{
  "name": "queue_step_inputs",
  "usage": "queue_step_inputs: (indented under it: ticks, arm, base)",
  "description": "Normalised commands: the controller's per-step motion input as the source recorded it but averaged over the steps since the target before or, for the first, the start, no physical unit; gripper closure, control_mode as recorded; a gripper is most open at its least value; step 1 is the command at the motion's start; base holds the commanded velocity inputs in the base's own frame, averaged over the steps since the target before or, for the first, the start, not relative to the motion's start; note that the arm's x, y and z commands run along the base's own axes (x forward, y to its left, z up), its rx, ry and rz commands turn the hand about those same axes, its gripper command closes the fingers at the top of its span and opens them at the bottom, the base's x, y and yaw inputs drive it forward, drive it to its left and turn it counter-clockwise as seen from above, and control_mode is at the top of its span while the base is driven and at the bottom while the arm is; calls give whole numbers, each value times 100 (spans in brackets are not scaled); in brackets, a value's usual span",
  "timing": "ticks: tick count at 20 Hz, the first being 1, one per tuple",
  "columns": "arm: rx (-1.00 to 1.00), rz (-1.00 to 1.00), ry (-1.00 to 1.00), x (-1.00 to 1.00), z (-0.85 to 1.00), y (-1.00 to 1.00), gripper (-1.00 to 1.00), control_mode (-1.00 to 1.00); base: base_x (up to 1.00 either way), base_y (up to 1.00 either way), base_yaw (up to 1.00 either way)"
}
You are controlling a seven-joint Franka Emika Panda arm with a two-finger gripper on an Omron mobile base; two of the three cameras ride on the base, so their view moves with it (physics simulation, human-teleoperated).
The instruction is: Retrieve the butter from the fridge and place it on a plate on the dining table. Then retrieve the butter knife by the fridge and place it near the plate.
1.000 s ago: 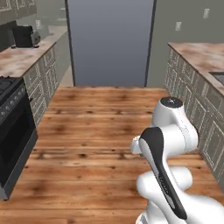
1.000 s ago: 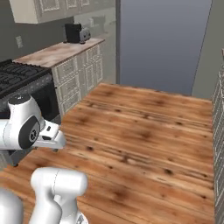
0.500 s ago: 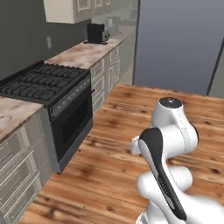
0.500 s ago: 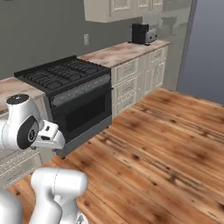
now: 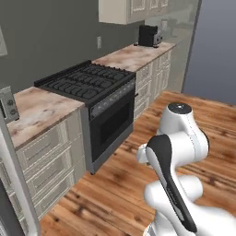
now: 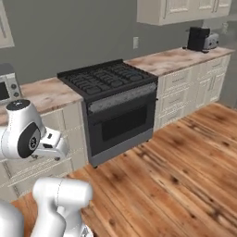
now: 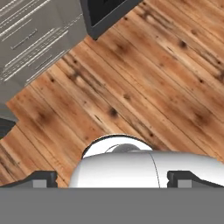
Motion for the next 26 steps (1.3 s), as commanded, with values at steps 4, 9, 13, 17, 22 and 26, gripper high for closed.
queue_step_inputs:
  ticks: [4, 9, 13, 17, 22, 26]
  arm:
    - [0, 0, 0, 0, 0, 0, -100, 100]
    - [0, 0, 0, 0, 0, 0, -100, 100]
    - [0, 0, 0, 0, 0, 0, -100, 100]
    - [0, 0, 0, 0, 0, 0, -100, 100]
    - [0, 0, 0, 0, 0, 0, -100, 100]
    - [0, 0, 0, 0, 0, 0, -100, 100]
  base:
    - [44, 0, 39]
    - [35, -1, 33]
    - [39, -1, 39]
    - [71, -1, 45]
    - [74, -1, 39]
    - [46, -8, 35]
